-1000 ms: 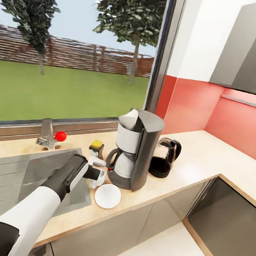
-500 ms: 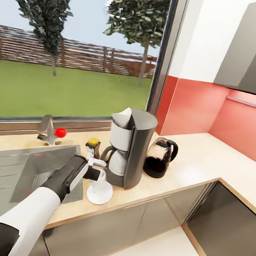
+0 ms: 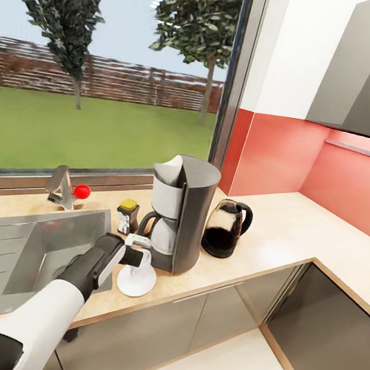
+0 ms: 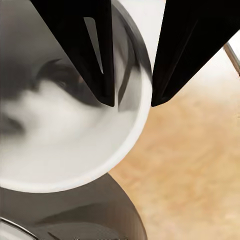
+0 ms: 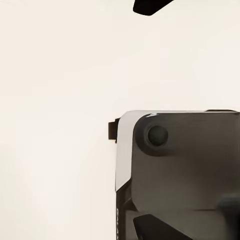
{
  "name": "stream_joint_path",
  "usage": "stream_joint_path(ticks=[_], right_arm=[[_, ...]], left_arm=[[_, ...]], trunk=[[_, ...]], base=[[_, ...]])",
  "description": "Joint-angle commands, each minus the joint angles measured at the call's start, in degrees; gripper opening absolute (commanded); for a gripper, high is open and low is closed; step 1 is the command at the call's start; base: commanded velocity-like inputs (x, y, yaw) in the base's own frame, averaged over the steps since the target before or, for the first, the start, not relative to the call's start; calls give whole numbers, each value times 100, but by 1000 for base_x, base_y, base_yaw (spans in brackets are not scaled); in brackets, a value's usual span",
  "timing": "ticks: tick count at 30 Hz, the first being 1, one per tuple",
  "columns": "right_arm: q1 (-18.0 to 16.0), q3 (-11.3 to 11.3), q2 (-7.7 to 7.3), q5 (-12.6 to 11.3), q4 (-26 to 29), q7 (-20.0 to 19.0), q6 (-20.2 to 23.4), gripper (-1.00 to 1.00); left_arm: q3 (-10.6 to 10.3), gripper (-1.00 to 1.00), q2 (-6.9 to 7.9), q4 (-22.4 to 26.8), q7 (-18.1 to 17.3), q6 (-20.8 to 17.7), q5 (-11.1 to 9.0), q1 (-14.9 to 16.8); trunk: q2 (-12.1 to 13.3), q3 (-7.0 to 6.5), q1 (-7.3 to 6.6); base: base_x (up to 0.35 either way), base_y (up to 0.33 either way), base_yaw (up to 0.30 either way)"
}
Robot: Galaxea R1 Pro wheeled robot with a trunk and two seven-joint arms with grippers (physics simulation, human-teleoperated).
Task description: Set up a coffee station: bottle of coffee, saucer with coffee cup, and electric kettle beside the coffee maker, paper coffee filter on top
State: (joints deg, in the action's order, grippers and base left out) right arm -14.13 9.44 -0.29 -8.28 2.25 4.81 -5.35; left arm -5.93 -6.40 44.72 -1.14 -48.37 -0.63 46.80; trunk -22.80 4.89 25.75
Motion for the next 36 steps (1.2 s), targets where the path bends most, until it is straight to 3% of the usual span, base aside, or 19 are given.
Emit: stream_joint_path(ticks=[1, 22, 36], right_arm=[[-5, 50, -2, -60, -3, 11, -18, 100], [-7, 50, 3, -68, -6, 11, -10, 100], [-5, 42, 9, -68, 1, 11, -10, 100]], left_arm=[[-4, -100, 6, 12, -8, -25, -6, 5], [-29, -100, 25, 72, -18, -50, -8, 4], [-13, -100, 25, 72, -10, -41, 0, 4]], trunk=[[-13, 13, 3], [-13, -103, 3], [-13, -110, 3]], base=[[0, 0, 0], [0, 0, 0], [-75, -23, 8]])
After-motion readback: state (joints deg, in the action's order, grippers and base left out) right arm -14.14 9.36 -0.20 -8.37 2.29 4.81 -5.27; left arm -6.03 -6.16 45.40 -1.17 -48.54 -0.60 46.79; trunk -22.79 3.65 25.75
